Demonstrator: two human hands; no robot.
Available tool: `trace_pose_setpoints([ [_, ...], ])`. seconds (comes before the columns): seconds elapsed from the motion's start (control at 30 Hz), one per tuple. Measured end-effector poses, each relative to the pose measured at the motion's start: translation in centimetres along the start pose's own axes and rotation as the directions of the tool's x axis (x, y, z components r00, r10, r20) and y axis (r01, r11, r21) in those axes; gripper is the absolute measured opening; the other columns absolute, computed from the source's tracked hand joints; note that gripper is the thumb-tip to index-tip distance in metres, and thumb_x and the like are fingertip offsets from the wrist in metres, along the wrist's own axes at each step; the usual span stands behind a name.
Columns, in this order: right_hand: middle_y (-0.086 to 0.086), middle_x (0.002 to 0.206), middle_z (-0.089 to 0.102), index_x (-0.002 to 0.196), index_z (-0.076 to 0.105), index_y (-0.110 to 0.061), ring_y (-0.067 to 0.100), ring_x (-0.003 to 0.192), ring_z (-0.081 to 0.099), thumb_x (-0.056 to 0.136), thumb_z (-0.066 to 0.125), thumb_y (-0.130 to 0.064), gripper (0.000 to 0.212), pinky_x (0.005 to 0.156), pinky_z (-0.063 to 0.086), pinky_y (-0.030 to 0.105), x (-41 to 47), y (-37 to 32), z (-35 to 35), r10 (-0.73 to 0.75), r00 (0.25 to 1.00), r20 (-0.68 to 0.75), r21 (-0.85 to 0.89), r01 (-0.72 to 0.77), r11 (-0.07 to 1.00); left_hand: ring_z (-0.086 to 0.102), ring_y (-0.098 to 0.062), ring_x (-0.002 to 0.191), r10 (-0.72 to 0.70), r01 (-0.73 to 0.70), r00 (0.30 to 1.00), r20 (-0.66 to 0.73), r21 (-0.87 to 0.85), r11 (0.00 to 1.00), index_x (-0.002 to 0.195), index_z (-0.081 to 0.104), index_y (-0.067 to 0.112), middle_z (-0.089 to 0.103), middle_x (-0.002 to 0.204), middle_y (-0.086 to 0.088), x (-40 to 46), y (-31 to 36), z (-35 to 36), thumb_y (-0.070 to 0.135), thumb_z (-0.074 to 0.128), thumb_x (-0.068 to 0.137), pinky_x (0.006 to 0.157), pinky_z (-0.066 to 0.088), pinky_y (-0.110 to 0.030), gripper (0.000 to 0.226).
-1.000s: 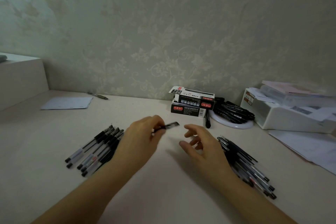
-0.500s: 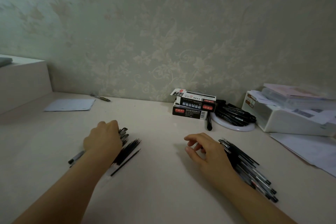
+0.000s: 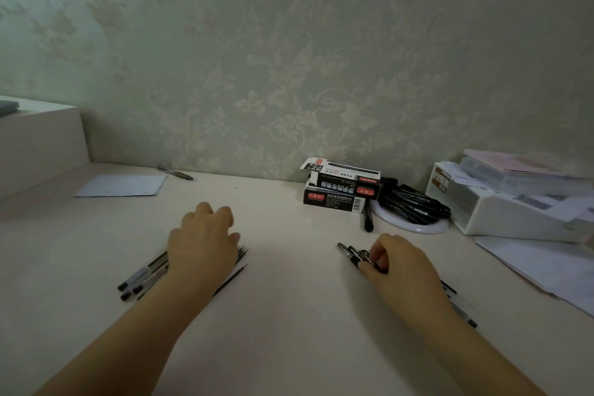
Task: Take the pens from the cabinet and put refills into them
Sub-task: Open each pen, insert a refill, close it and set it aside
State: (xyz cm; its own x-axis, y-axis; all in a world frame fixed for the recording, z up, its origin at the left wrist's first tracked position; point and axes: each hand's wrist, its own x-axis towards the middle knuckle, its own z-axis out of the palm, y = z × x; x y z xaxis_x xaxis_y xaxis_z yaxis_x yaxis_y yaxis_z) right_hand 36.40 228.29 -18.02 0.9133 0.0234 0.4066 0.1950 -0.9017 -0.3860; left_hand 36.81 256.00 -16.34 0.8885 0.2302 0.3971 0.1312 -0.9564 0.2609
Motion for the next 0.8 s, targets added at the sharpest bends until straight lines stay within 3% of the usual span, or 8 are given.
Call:
trace_pose_setpoints([
  [0.13,-0.013,0.083,0.048,0.094,0.056,-0.027,0.006,0.077,0.049,0.090,0.061,-0.042,0.016,0.063,0.041,0.022,-0.4,-0.6,0.5,-0.001,0.996,0.084,-0.108,0.011,0.994,0.056,-0.013,0.083,0.175,-0.181,0.983,-0.049,-0.208,0.961,0.097,0.063,0.025,0.054,0.094,0.006,-1.1,1.5,0.5,0.034,0.060,0.089,0.073,0.047,-0.029,0.012],
  [0.27,-0.009,0.092,0.053,0.095,0.057,-0.024,0.009,0.086,0.053,0.094,0.055,-0.044,0.020,0.077,0.047,0.026,-0.3,-0.8,0.6,-0.019,0.993,0.114,-0.171,0.039,0.984,0.051,0.000,0.063,0.294,-0.268,0.956,0.013,-0.378,0.886,0.081,0.064,0.030,0.059,0.081,0.013,-2.2,3.2,1.1,0.029,0.062,0.087,0.062,0.040,-0.014,0.006],
  [0.43,-0.010,0.085,0.052,0.087,0.055,-0.025,0.007,0.076,0.049,0.095,0.054,-0.039,0.016,0.067,0.041,0.023,-0.3,-1.3,0.7,-0.069,0.995,0.078,-0.158,0.081,0.984,0.057,0.005,0.064,0.269,-0.153,0.954,0.131,-0.559,0.815,0.079,0.066,0.033,0.065,0.075,0.016,-3.1,4.3,1.9,0.033,0.064,0.086,0.055,0.040,-0.006,0.008],
  [0.5,-0.011,0.077,0.053,0.082,0.055,-0.026,0.006,0.068,0.051,0.093,0.058,-0.039,0.017,0.061,0.043,0.021,-0.3,-1.7,0.4,-0.081,0.997,-0.006,-0.016,0.081,0.997,0.060,0.004,0.065,0.245,-0.067,0.949,0.198,-0.634,0.771,0.082,0.067,0.033,0.067,0.078,0.014,-3.2,4.5,1.9,0.039,0.062,0.087,0.057,0.043,-0.007,0.009],
  [0.57,-0.007,0.070,0.060,0.080,0.060,-0.027,0.007,0.065,0.058,0.089,0.065,-0.039,0.015,0.060,0.050,0.022,-0.4,-2.4,0.2,-0.040,0.998,-0.049,0.253,0.051,0.966,0.065,0.000,0.068,0.238,0.021,0.937,0.254,-0.723,0.691,0.090,0.067,0.031,0.069,0.084,0.010,-3.2,5.0,1.7,0.043,0.060,0.088,0.068,0.054,-0.020,0.014],
  [0.67,-0.003,0.071,0.070,0.079,0.068,-0.027,0.007,0.065,0.066,0.086,0.070,-0.038,0.013,0.063,0.056,0.022,-0.9,-3.7,0.4,0.015,0.995,0.098,0.582,-0.070,0.810,0.071,-0.009,0.075,0.272,0.128,0.914,0.302,-0.849,0.513,0.101,0.065,0.023,0.071,0.090,0.002,-3.7,5.9,1.0,0.039,0.057,0.092,0.078,0.060,-0.033,0.020],
  [0.73,-0.002,0.071,0.072,0.081,0.072,-0.023,0.005,0.062,0.066,0.088,0.069,-0.034,0.013,0.061,0.052,0.018,-1.3,-4.4,0.7,-0.056,0.979,0.197,0.683,-0.096,0.724,0.072,-0.018,0.074,0.312,0.185,0.893,0.324,-0.897,0.402,0.103,0.063,0.017,0.071,0.089,-0.002,-4.1,6.4,0.6,0.032,0.053,0.096,0.074,0.060,-0.033,0.019],
  [0.8,-0.002,0.072,0.074,0.086,0.074,-0.020,0.000,0.060,0.064,0.092,0.064,-0.031,0.017,0.059,0.047,0.012,-1.6,-4.7,0.8,-0.154,0.954,0.258,0.735,-0.090,0.672,0.067,-0.020,0.065,0.364,0.138,0.877,0.313,-0.891,0.432,0.101,0.062,0.016,0.068,0.081,-0.002,-4.3,6.5,0.5,0.028,0.049,0.099,0.059,0.057,-0.029,0.018],
])
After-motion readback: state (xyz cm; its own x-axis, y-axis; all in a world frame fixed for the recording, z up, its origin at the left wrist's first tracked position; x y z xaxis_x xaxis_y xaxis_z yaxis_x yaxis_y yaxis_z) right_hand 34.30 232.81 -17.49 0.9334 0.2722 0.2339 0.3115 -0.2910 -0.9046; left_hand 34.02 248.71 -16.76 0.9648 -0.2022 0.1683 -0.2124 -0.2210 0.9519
